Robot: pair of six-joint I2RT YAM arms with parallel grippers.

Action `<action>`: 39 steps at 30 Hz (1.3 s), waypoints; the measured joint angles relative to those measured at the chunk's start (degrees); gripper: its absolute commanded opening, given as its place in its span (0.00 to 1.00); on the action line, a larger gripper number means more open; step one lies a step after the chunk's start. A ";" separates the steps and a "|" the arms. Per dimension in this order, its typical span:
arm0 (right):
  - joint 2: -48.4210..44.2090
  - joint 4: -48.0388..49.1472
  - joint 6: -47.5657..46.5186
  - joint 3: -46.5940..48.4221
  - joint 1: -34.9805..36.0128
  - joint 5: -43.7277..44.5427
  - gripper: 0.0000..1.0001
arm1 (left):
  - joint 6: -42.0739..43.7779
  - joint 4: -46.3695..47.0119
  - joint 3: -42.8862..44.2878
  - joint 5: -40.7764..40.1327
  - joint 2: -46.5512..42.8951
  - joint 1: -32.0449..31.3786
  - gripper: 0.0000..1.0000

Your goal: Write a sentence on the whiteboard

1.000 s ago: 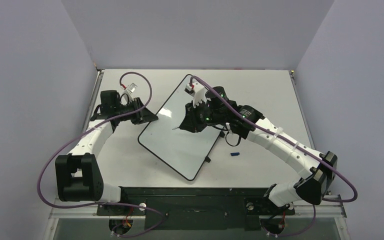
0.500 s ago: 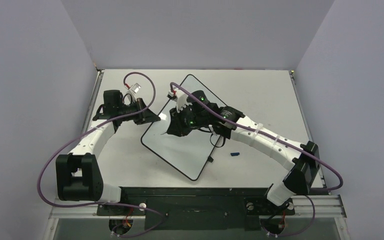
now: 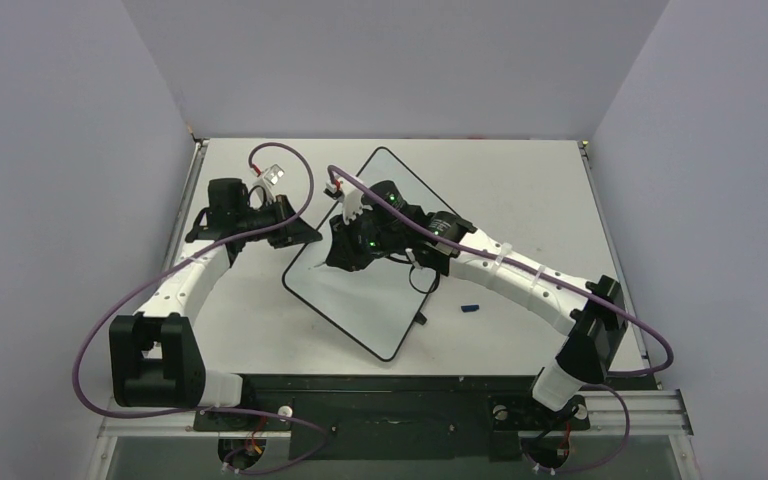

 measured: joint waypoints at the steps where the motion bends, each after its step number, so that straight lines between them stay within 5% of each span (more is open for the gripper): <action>1: 0.00 0.02 0.00 0.07 0.00 0.09 0.00 | 0.00 -0.04 0.02 -0.07 -0.02 -0.02 0.00; 39: 6.36 1.31 0.33 4.96 2.23 4.96 0.00 | -0.13 -0.37 -0.74 -2.19 -3.54 -1.01 0.00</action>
